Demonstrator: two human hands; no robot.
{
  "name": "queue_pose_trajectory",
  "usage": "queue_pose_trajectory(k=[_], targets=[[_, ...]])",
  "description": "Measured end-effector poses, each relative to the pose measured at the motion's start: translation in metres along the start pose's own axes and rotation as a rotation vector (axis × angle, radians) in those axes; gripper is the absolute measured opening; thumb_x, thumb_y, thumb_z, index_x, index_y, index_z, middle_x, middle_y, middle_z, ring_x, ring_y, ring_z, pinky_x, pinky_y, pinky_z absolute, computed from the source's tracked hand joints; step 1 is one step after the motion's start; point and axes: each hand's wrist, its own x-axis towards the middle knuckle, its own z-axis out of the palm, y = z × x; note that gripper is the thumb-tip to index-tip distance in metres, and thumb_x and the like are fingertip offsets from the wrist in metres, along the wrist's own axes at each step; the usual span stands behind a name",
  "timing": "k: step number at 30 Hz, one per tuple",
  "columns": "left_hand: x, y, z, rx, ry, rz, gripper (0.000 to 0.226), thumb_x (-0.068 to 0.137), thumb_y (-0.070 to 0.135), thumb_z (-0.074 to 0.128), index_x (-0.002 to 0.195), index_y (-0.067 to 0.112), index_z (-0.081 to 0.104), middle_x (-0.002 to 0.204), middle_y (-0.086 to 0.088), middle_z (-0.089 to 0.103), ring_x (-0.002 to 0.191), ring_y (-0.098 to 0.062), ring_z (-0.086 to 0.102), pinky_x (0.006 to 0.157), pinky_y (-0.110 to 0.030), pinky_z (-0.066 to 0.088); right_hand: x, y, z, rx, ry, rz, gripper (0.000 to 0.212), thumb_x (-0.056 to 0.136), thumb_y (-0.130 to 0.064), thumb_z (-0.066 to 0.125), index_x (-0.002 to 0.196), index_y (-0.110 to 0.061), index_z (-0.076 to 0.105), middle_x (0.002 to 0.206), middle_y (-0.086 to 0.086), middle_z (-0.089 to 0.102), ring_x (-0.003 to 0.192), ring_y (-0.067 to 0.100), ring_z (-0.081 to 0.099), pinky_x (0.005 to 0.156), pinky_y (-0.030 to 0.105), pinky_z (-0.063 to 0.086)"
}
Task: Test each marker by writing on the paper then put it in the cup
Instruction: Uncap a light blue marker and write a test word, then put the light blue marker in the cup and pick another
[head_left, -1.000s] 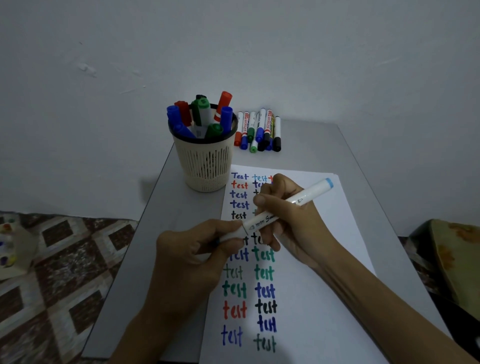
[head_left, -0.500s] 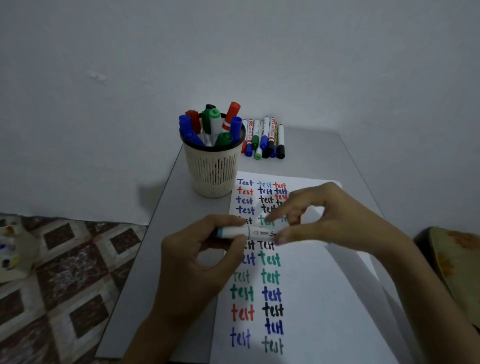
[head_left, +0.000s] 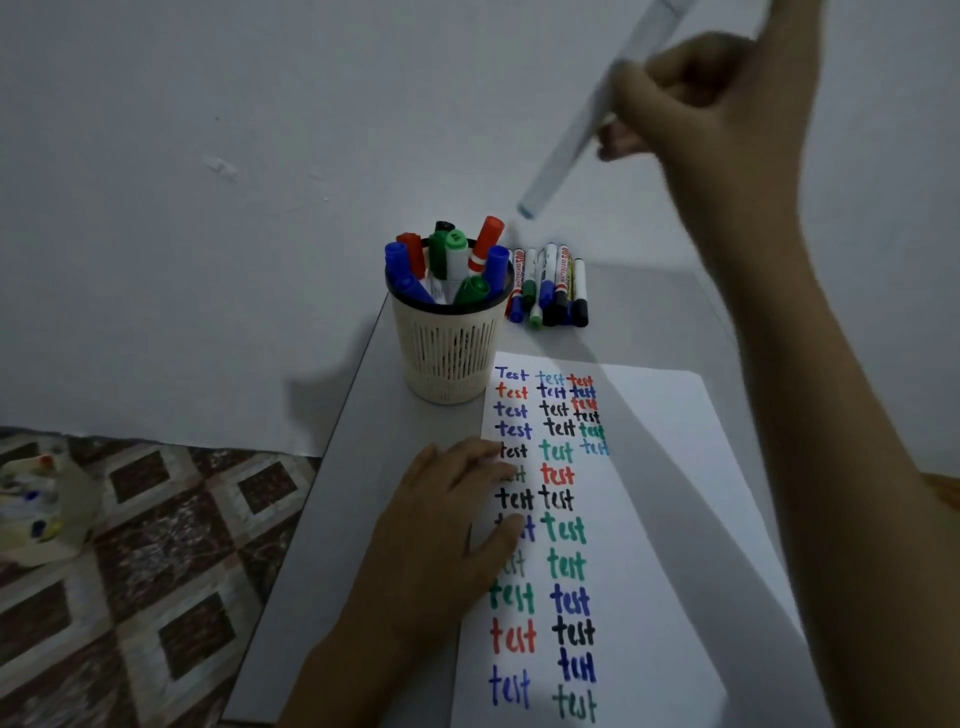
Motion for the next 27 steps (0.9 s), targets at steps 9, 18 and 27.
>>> queue_pose_trajectory(k=[9, 18, 27], targets=[[0.001, -0.003, 0.001, 0.015, -0.008, 0.003, 0.056, 0.083, 0.057, 0.032, 0.127, 0.03, 0.054, 0.137, 0.021, 0.039, 0.116, 0.033, 0.004, 0.11, -0.007, -0.003, -0.011, 0.027, 0.055, -0.245, -0.462, 0.057, 0.035, 0.085, -0.01, 0.067, 0.118, -0.009, 0.053, 0.073, 0.007, 0.068, 0.059, 0.012, 0.068, 0.058, 0.027, 0.058], [-0.001, -0.002, 0.002, -0.012, 0.035, 0.007, 0.057, 0.082, 0.057, 0.032, 0.125, 0.028, 0.055, 0.132, 0.024, 0.039, 0.111, 0.039, -0.004, 0.11, -0.019, 0.007, -0.006, 0.054, 0.037, -0.161, -0.222, 0.194, 0.025, 0.098, -0.017, 0.046, 0.112, -0.012, 0.066, 0.091, 0.0, 0.065, 0.072, 0.004, 0.056, 0.059, 0.014, 0.043], [0.001, -0.006, 0.003, -0.01, 0.028, 0.024, 0.053, 0.084, 0.055, 0.036, 0.125, 0.027, 0.056, 0.134, 0.022, 0.041, 0.117, 0.032, 0.011, 0.112, -0.01, 0.003, -0.062, 0.137, 0.004, -0.779, -0.666, 0.642, 0.034, 0.092, -0.002, 0.042, 0.12, 0.001, 0.061, 0.124, 0.023, 0.057, 0.109, 0.037, 0.053, 0.081, 0.035, 0.042]])
